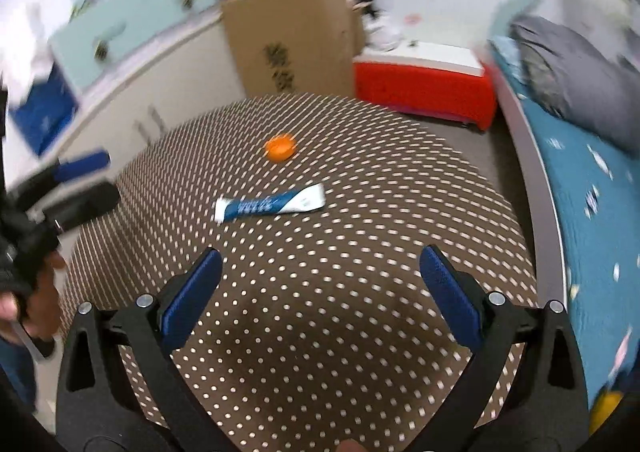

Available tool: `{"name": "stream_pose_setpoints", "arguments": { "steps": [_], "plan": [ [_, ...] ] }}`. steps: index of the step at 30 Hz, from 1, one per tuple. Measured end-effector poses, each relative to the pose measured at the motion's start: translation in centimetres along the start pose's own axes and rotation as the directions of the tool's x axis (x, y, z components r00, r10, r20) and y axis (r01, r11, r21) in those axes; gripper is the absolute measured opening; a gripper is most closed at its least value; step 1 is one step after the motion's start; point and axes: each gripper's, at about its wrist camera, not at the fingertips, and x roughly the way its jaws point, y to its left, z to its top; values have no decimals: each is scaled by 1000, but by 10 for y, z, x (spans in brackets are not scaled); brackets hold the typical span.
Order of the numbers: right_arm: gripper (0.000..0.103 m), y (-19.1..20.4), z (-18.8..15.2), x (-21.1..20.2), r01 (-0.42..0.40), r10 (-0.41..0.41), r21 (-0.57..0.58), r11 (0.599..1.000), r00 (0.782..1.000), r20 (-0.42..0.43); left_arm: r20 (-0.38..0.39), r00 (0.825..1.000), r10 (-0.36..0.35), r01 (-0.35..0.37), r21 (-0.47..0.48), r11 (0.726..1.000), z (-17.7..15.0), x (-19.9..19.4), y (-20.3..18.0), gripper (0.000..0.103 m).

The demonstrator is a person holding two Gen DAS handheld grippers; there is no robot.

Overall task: Collect trash
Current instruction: 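Move both tools back over the table toward the last items, then grasp the blue-white tube with the right gripper while the left grasps the orange cap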

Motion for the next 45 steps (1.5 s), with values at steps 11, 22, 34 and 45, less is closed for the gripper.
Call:
{"name": "stream_pose_setpoints", "arguments": {
  "steps": [11,22,34,45],
  "plan": [
    [93,39,27,76,-11,-22,-346,938,996,-92,-62,992,113,-119,-112,987,-20,13,51,95],
    [27,40,52,117,-114,68,-328,938,987,-149,-111,984,138,-146,-75,986,-11,44,54,95],
    [14,-34,2,66,-133,132,-31,991,990,-53,-145,978,150,-139,85,987,22,123,10,95],
    [14,-80,-30,16,-147,142,120,982,989,49,-191,971,142,-119,126,985,38,177,-2,61]
  ]
}}
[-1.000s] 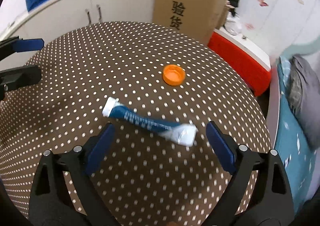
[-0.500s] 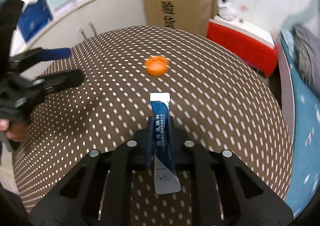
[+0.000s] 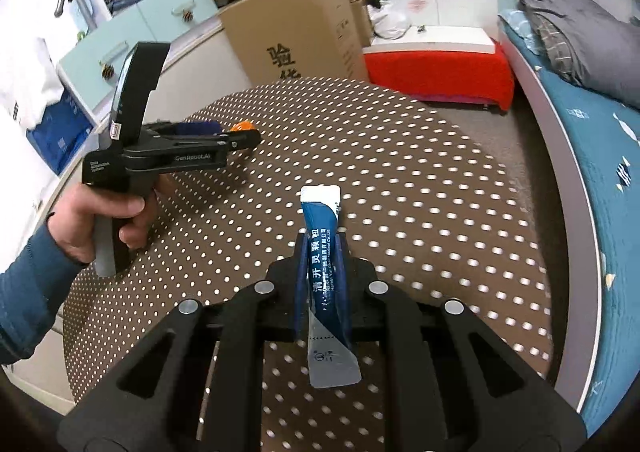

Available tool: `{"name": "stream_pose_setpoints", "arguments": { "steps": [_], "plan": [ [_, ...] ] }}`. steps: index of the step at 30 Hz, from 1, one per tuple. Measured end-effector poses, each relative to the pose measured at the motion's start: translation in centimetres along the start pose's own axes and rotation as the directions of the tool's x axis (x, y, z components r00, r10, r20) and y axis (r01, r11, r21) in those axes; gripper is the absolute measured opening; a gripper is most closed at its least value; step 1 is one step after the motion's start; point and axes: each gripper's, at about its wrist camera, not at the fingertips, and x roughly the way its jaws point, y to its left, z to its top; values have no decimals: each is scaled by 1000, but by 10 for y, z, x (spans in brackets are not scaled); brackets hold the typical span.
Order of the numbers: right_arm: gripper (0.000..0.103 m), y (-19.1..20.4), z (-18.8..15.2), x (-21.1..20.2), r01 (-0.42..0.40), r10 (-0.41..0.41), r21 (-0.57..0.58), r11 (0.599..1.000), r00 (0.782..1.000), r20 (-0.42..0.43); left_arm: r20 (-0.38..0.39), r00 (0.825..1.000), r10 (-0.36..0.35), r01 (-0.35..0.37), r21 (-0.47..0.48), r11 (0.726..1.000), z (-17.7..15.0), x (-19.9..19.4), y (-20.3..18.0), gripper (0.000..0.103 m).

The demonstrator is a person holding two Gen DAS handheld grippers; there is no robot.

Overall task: Collect trash
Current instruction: 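Grasp the blue-white tube with the right gripper while the left grasps the orange cap, then carry the tube and cap to the wastebasket and open both grippers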

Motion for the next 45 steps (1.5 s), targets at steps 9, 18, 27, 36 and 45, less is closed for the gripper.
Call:
{"name": "stream_pose_setpoints", "arguments": {
  "steps": [9,18,27,36,45],
  "plan": [
    [14,-20,-7,-31,-30,24,72,997,996,82,35,997,-63,64,-10,998,-16,-38,-17,28],
    [14,-42,-10,-91,-33,10,113,993,980,197,128,978,-168,164,42,986,-16,-99,-70,29],
    [14,-99,-25,-158,15,-91,235,972,946,312,155,940,-303,279,159,947,-3,-132,-164,29],
    [14,-188,-60,-185,79,-230,447,891,927,295,89,914,-395,362,255,897,2,-124,-265,29],
    [14,-253,-91,-155,83,-248,592,802,947,203,-83,916,-393,399,298,867,3,-71,-344,29]
  ]
}}
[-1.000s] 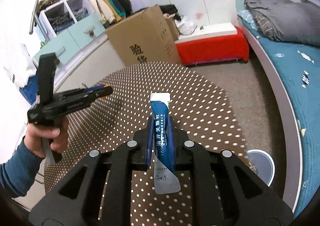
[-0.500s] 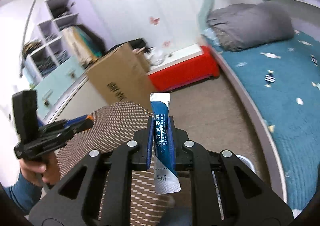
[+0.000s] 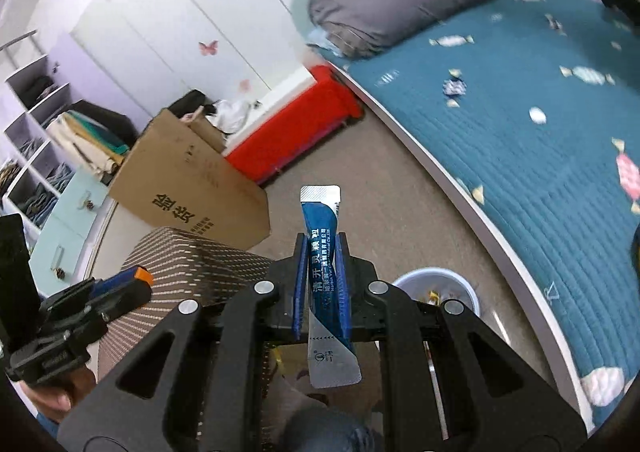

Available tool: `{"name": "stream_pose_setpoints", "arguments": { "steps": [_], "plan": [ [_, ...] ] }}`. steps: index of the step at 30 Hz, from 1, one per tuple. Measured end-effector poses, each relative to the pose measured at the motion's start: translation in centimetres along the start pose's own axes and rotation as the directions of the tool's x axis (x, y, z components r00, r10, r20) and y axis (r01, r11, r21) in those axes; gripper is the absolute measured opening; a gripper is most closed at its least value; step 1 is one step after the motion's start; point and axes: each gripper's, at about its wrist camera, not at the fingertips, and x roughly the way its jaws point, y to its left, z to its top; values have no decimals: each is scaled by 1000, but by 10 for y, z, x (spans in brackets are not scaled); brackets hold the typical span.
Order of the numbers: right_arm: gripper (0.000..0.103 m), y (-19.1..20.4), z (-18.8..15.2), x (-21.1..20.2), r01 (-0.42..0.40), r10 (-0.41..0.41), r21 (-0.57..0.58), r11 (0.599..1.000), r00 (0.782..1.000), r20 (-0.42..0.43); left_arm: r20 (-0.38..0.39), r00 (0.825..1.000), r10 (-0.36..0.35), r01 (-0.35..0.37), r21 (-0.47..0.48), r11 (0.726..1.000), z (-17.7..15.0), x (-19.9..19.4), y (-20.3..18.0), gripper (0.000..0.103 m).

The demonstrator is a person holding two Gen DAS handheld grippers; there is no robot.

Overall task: Collect trash
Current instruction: 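Carry the tube and cap to the wastebasket and open both grippers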

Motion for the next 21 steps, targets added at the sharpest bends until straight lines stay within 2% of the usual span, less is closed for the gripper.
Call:
{"name": "stream_pose_setpoints", "arguments": {
  "steps": [5,9,10,11,12,13,14,15,18,20,21],
  "plan": [
    [14,-24,-4,31,14,-11,55,998,998,-57,-118,993,-12,14,12,1000,3,50,-8,29],
    [15,-43,-9,57,31,-19,108,994,994,-109,-237,971,-20,28,33,999,1,93,-10,29],
    [15,-49,-11,64,37,-20,127,991,992,-126,-261,965,-13,25,41,999,0,102,-10,37],
    [15,-55,-16,74,42,-19,145,989,987,-158,-283,959,5,8,46,999,0,109,-9,66],
    [22,-59,-18,80,51,-22,156,986,983,-180,-286,958,22,-10,44,999,-2,112,-5,80],
    [53,-66,-22,87,65,-29,174,983,979,-202,-270,962,46,-37,37,999,-2,113,-2,91],
    [70,-71,-25,89,75,-35,189,979,978,-206,-259,965,51,-44,30,999,-2,111,1,91],
    [77,-76,-28,89,82,-40,206,975,979,-200,-258,965,35,-33,13,999,-1,110,4,91],
    [77,-85,-37,85,72,-20,264,962,981,-193,-218,974,63,-62,11,998,-2,98,7,91],
    [84,-83,-41,77,83,-32,265,961,981,-190,-188,980,66,-66,3,998,-2,86,12,91],
    [93,-79,-42,71,89,-41,259,962,982,-183,-177,982,62,-64,-5,998,-1,80,12,91]
  ]
}}
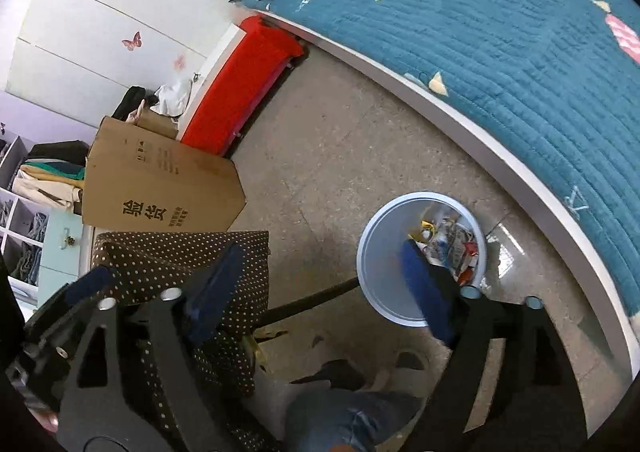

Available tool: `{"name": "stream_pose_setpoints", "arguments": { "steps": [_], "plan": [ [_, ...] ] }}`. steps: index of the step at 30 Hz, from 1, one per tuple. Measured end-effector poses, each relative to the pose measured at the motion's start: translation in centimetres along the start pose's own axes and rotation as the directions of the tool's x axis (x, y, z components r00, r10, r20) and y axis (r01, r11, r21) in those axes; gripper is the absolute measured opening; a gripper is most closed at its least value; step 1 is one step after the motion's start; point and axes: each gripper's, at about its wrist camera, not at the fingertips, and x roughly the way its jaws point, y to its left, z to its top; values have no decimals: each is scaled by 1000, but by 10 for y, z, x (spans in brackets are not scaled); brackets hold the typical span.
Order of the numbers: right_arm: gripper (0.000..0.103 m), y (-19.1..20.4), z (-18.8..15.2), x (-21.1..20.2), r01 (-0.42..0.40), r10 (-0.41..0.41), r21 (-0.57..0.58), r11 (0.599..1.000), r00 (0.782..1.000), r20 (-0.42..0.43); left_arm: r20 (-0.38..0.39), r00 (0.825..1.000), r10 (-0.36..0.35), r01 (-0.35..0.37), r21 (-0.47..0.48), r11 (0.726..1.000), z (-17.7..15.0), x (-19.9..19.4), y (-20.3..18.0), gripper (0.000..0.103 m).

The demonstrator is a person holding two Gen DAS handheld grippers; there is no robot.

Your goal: Collect trash

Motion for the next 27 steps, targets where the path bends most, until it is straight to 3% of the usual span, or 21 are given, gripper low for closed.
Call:
{"name": "stream_pose_setpoints", "arguments": {
  "steps": [1,7,11,16,19,27],
  "plan": [
    [97,2,0,-4,5,-5,-4,1000,1000,7,17,1000,-4,4,-8,1000,-2,-8,2,91],
    [97,31,-19,-48,40,-37,-34,999,996,82,146,989,18,-14,-31,999,-23,-67,8,91],
    [97,74,-38,-89,28,-13,-101,994,988,152,241,969,51,-40,-51,998,-44,-119,16,94],
    [97,137,-67,-132,31,15,-207,978,976,217,348,932,98,-68,-99,993,-79,-186,28,95],
    [97,177,-88,-153,37,33,-276,961,969,245,403,903,150,-105,-130,986,-102,-222,33,96],
    [97,276,-152,-193,70,76,-463,884,954,289,501,793,347,-251,-251,935,-164,-304,55,98]
  ]
}}
